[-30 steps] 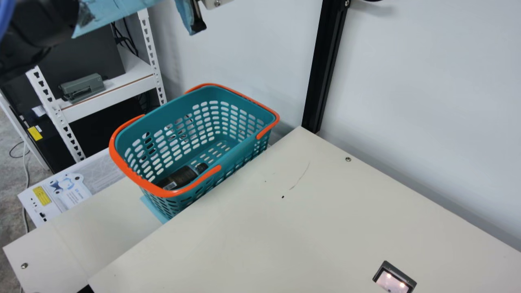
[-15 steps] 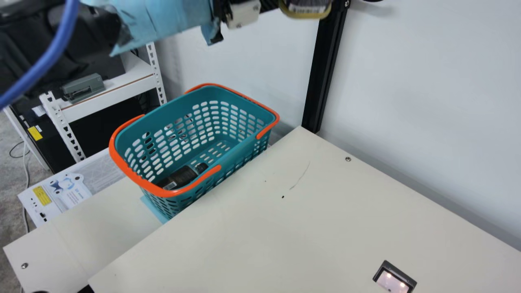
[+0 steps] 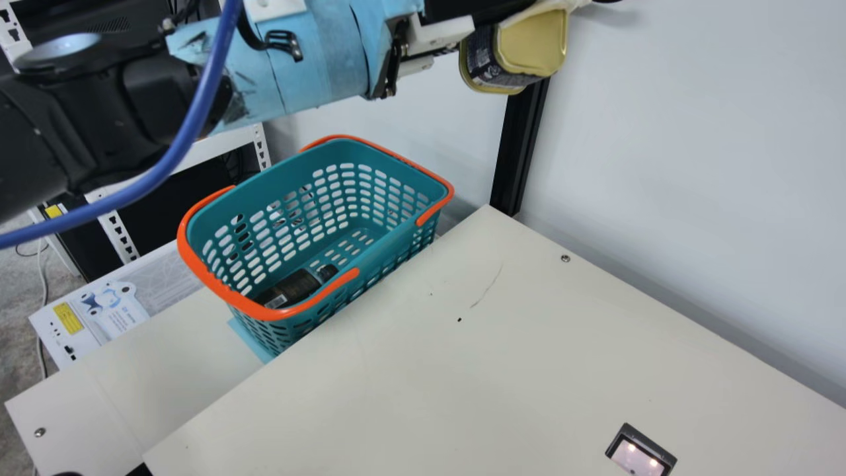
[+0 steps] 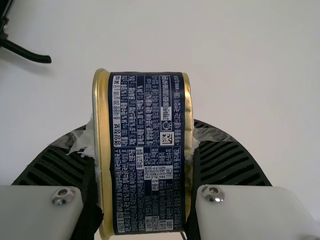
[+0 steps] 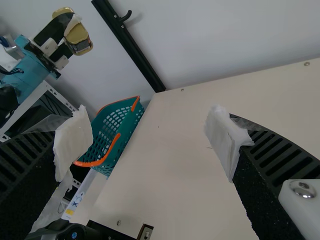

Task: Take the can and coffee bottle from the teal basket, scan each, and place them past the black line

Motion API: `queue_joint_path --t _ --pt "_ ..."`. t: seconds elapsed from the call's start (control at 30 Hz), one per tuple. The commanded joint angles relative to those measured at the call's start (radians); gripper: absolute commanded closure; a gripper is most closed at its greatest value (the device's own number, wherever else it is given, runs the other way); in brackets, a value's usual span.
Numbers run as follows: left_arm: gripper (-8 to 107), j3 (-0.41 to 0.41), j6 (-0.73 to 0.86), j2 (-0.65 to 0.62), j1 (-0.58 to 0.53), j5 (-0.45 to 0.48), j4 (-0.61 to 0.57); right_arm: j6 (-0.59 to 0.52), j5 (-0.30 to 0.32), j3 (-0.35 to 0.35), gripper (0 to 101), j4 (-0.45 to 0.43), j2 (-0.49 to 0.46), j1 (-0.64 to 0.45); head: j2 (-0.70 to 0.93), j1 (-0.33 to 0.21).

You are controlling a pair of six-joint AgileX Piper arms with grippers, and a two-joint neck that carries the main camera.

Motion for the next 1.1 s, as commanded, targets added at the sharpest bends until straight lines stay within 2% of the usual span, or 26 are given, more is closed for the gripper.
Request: queue_joint_path --t 0.0,0.13,0.27,0.47,0.57,0.63,0.67,0.8,1.0,1.03,1.07 --pt "89 -0.001 -0.007 -0.005 -0.003 -0.004 0.041 0.0 0.0 0.0 0 0.0 0.0 0.0 0.011 -0.027" --pt "89 0.009 0.008 -0.024 -0.034 -0.049 0.099 0.0 0.0 0.0 0 0.0 0.0 0.0 0.011 -0.027" --pt "89 0.029 0.05 -0.049 -0.101 -0.171 0.122 0.0 0.0 0.0 0 0.0 0.0 0.0 0.011 -0.027" --pt "89 0.036 0.184 -0.094 -0.215 -0.414 0.036 0.0 0.0 0.0 0 0.0 0.0 0.0 0.011 -0.027" --pt "89 0.014 0.28 -0.124 -0.247 -0.496 -0.001 0.0 0.0 0.0 0 0.0 0.0 0.0 0.011 -0.027" --pt "89 0.007 0.311 -0.139 -0.256 -0.52 0.008 0.0 0.0 0.0 0 0.0 0.0 0.0 0.011 -0.027" --pt "89 0.009 0.256 -0.131 -0.251 -0.453 -0.003 0.0 0.0 0.0 0 0.0 0.0 0.0 0.011 -0.027" --pt "89 0.006 0.31 -0.142 -0.256 -0.52 -0.007 0.0 0.0 0.0 0 0.0 0.0 0.0 0.011 -0.027" --pt "89 0.006 0.31 -0.14 -0.256 -0.524 -0.011 0.0 0.0 0.0 0 0.0 0.0 0.0 0.011 -0.027" --pt "89 0.005 0.242 -0.14 -0.252 -0.52 0.056 0.0 0.0 0.0 0 0.0 0.0 0.0 0.011 -0.027" --pt "89 0.005 0.234 -0.138 -0.255 -0.519 0.049 0.0 0.0 0.0 0 0.0 0.0 0.0 0.011 -0.027"
